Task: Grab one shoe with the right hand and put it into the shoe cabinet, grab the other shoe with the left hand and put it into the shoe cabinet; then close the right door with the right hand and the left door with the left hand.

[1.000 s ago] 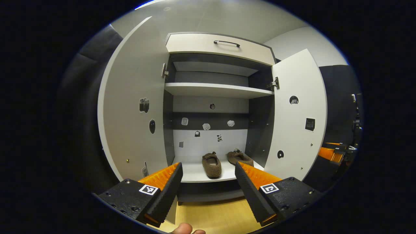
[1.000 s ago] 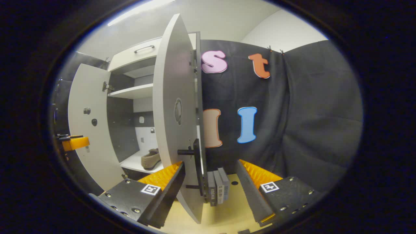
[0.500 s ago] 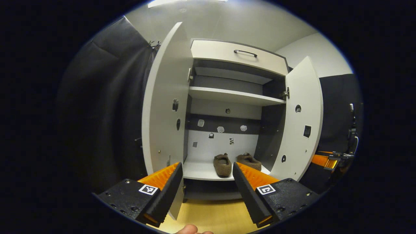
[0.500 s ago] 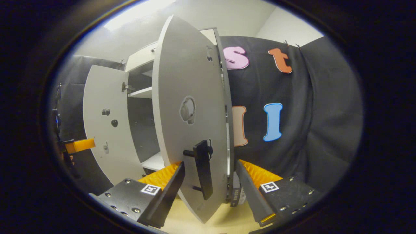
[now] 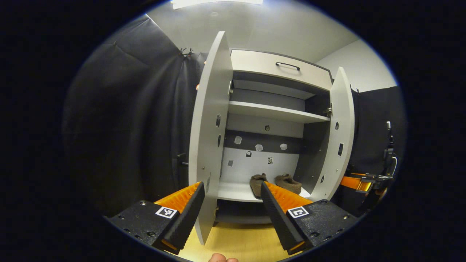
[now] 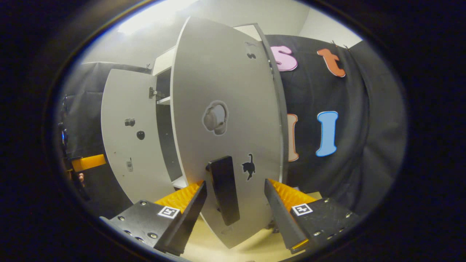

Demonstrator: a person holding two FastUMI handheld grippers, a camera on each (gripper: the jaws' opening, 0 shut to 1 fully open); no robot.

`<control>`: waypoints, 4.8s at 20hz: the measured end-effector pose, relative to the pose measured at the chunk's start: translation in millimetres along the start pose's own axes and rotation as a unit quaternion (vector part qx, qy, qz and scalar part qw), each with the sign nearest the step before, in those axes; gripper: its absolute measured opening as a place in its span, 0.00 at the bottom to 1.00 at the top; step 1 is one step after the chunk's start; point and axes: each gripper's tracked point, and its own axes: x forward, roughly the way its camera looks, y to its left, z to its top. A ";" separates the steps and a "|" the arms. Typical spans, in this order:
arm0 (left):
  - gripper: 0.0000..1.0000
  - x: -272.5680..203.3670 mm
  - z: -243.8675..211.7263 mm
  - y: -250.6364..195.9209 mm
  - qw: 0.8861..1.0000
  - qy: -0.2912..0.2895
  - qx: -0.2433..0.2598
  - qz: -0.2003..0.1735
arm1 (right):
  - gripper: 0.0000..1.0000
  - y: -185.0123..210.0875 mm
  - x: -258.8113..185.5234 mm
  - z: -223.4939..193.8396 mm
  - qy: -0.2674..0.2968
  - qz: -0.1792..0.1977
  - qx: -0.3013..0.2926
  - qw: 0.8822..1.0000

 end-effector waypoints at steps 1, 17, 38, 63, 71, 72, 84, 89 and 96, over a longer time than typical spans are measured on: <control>0.95 -3.2 3.2 6.6 1.000 -0.004 -0.001 0.006 | 0.92 3.5 7.3 1.3 -0.002 0.003 0.002 1.000; 0.93 -2.8 -0.6 128.7 0.995 -0.002 0.024 0.101 | 1.00 46.1 81.6 3.6 -0.003 0.006 0.011 1.000; 0.90 77.6 -28.7 126.0 0.998 0.025 0.030 -0.046 | 1.00 55.7 101.6 -0.1 -0.024 -0.054 0.017 0.998; 0.93 81.1 -40.7 1.0 0.988 0.028 0.005 -0.155 | 1.00 -9.4 15.0 -39.8 -0.019 -0.111 0.078 0.991; 0.93 100.6 -46.0 -41.5 0.981 0.034 -0.010 -0.188 | 1.00 -36.8 -14.7 -42.3 -0.019 -0.136 0.077 0.988; 0.94 106.3 -45.8 -42.2 0.982 0.035 -0.009 -0.185 | 0.97 -43.3 -19.9 -41.5 -0.021 -0.142 0.078 0.987; 1.00 146.6 -52.8 -91.6 0.979 0.037 0.026 -0.197 | 1.00 -93.4 -82.8 -29.7 -0.045 -0.186 0.082 0.978; 0.99 159.4 -54.8 -103.6 0.979 0.045 0.022 -0.199 | 1.00 -94.0 -95.7 -21.6 -0.053 -0.182 0.088 0.978; 0.99 172.8 -57.5 -114.4 0.979 0.047 0.027 -0.199 | 1.00 -96.5 -102.7 -2.4 -0.070 -0.179 0.065 0.979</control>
